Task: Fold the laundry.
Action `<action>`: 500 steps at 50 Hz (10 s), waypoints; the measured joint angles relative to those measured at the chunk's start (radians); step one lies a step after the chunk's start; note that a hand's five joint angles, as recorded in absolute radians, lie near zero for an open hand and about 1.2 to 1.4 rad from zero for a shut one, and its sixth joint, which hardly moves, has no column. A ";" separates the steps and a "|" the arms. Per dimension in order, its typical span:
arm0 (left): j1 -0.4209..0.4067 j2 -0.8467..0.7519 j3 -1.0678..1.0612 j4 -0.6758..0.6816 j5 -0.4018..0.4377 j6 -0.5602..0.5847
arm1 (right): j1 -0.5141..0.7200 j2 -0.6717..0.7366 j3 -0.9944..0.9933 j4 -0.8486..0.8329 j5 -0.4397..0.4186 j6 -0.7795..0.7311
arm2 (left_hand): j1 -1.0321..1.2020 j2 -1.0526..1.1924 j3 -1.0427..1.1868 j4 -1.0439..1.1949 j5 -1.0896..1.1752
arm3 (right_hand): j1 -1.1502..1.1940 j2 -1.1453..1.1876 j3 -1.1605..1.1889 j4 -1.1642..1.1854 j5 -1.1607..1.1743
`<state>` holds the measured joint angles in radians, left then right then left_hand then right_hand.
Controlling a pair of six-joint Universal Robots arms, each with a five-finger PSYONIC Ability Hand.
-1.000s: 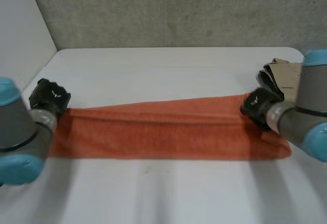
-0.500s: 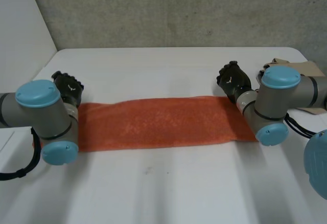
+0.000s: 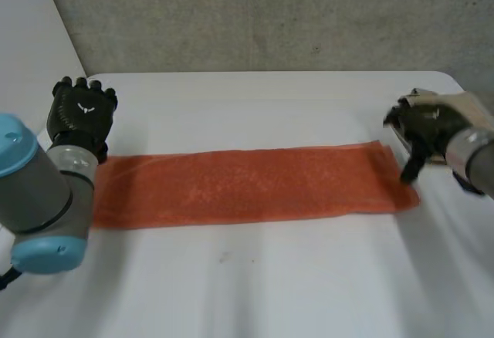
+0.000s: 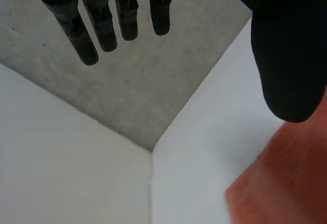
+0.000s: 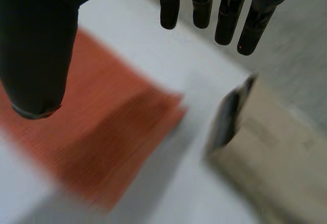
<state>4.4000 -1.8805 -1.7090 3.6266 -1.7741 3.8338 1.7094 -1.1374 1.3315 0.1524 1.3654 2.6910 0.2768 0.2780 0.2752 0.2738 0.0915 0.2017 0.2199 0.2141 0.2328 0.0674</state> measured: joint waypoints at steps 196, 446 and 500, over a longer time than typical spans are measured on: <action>-0.283 0.038 -0.017 -0.011 -0.055 -0.223 | -0.160 -0.058 0.660 -0.457 -0.295 -0.174 | 0.000 -0.008 0.000 -0.002 -0.009 | 0.482 0.576 0.588 0.570 0.558; -0.232 0.077 0.375 -0.711 0.377 -0.551 | -0.272 0.633 -0.962 -0.500 -0.512 0.119 | 0.000 -0.009 0.000 -0.005 -0.009 | 0.671 0.929 0.909 0.956 0.830; -0.134 0.232 0.324 -0.557 0.125 -0.545 | 0.227 -0.182 0.021 -0.267 0.138 0.216 | 0.000 -0.033 -0.020 -0.030 -0.030 | 0.004 0.001 0.000 0.001 0.000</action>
<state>4.2655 -1.6489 -1.3849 3.0699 -1.6494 3.2889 1.9365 -1.3193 1.3521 -0.1150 1.5032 2.9070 0.2771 0.2446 0.2550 0.2440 0.0618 0.2057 0.2210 0.2143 0.2342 0.0672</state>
